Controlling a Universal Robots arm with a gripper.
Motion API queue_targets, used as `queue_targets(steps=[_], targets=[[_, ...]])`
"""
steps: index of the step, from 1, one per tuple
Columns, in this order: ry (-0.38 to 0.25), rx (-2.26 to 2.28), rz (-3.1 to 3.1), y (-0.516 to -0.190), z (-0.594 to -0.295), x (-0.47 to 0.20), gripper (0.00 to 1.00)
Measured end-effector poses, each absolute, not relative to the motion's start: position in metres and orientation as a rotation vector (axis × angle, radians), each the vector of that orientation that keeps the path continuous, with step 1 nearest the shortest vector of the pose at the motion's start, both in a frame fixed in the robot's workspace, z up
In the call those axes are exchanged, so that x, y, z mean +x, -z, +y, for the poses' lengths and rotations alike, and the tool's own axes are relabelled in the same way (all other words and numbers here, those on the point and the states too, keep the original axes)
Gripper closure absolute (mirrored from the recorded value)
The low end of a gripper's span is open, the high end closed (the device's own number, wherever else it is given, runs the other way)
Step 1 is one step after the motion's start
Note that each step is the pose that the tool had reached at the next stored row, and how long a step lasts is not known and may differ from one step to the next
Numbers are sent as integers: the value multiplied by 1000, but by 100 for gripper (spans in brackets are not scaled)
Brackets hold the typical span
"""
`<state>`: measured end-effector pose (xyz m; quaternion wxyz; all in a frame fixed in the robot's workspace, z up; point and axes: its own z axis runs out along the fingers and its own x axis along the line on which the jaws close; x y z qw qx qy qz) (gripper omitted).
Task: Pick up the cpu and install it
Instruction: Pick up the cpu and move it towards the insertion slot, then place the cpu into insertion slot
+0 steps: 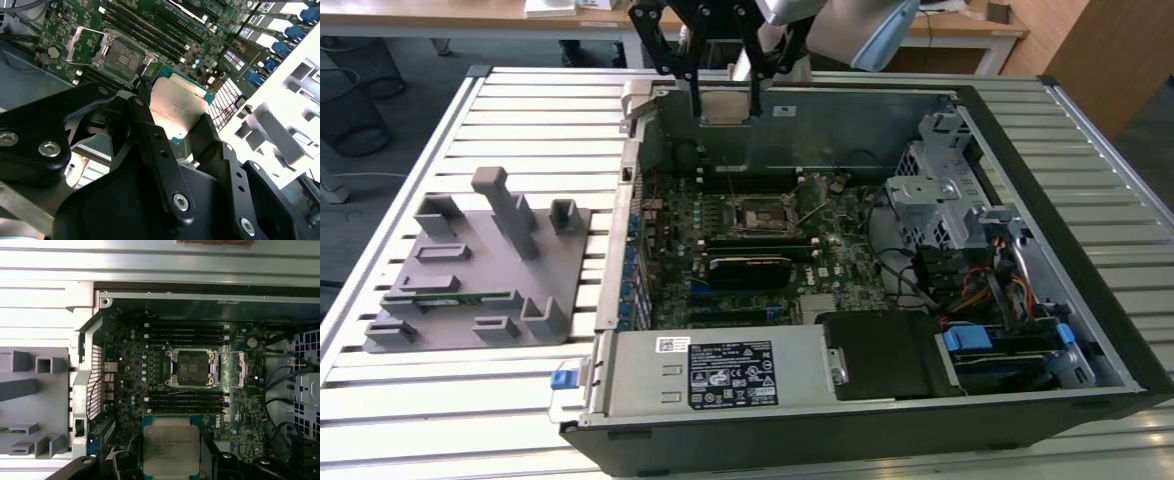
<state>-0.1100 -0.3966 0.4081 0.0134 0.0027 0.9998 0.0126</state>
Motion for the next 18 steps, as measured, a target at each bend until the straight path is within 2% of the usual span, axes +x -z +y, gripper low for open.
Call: queue_targets(steps=[10,18], targets=[[-37,19,3114,-408,-397,-106,45],[-32,219,3105,-406,-397,-106,45]])
